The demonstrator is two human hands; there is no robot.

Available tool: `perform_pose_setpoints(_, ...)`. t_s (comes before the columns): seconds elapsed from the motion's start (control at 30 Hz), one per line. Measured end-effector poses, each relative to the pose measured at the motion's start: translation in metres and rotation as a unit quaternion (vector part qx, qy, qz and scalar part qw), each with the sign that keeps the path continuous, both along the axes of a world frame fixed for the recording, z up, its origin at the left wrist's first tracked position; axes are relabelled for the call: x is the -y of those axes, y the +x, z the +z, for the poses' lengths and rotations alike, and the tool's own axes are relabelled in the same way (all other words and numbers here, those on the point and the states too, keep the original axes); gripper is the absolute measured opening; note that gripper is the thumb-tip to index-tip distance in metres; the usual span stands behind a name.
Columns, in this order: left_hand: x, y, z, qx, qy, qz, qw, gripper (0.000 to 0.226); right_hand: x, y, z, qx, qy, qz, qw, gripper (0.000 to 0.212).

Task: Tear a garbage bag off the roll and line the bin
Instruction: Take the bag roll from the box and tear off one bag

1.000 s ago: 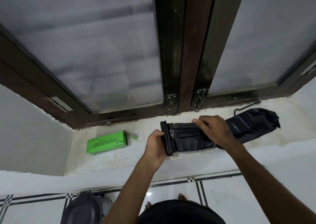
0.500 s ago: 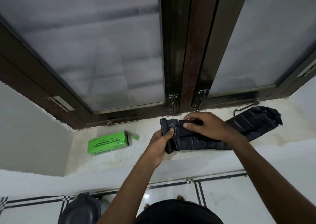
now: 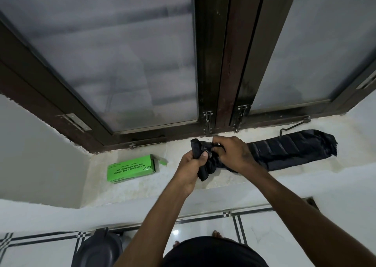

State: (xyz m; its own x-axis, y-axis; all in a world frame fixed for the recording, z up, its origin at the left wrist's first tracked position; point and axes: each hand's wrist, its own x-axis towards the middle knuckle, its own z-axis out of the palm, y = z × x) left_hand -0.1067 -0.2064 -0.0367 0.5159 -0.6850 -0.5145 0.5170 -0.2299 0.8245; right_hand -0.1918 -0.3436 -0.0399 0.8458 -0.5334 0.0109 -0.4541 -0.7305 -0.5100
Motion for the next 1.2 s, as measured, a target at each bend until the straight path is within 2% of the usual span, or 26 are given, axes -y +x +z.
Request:
perform_pose_setpoints(0.07,0.0,0.002,0.004,-0.025,-0.016,0.008,1.0,0.015,-0.001,0.001,0.0,0.021,-0.044,0.001,0.999,0.003)
perform_pose_setpoints(0.17,0.0,0.005,0.007,-0.044,-0.034,0.027,0.998,0.015,-0.005,0.007,-0.005,0.038,-0.082,0.029,0.996,0.008)
perform_pose_setpoints(0.23,-0.002,0.005,0.008,-0.055,-0.048,0.039,0.997,0.016,0.0,0.005,-0.012,0.008,-0.107,0.031,0.994,0.011)
perform_pose_setpoints(0.37,-0.013,0.011,0.005,-0.064,-0.057,0.06,0.994,0.015,0.036,-0.014,-0.022,-0.047,-0.111,-0.053,0.991,0.022)
perform_pose_setpoints(0.53,-0.005,0.009,0.002,-0.062,-0.014,0.112,0.992,0.012,0.036,-0.013,-0.02,-0.003,-0.122,-0.068,0.99,0.037)
perform_pose_setpoints(0.6,-0.002,0.007,0.004,-0.059,-0.014,0.117,0.991,0.012,0.027,-0.013,-0.017,0.027,-0.079,-0.067,0.994,0.049)
perform_pose_setpoints(0.67,0.0,0.006,0.005,-0.061,-0.018,0.115,0.991,0.012,0.02,-0.014,-0.013,0.059,0.023,-0.067,0.996,0.056)
perform_pose_setpoints(0.73,0.001,0.008,0.005,-0.056,-0.013,0.115,0.992,0.012,0.014,-0.013,-0.007,0.065,0.137,-0.085,0.985,0.054)
perform_pose_setpoints(0.8,0.002,0.009,0.004,-0.048,-0.009,0.118,0.992,0.012,0.009,-0.011,-0.004,0.044,0.2,-0.086,0.975,0.049)
perform_pose_setpoints(1.0,0.003,0.011,0.004,-0.019,0.015,0.125,0.992,0.012,0.008,-0.011,-0.007,0.044,0.199,-0.042,0.978,0.029)
perform_pose_setpoints(1.13,0.002,0.015,0.004,0.013,0.022,0.127,0.992,0.012,0.009,-0.014,0.001,-0.022,0.164,-0.032,0.986,0.067)
perform_pose_setpoints(1.2,0.0,0.016,0.005,0.024,0.023,0.129,0.991,0.012,0.01,-0.016,0.002,-0.05,0.132,-0.016,0.99,0.07)
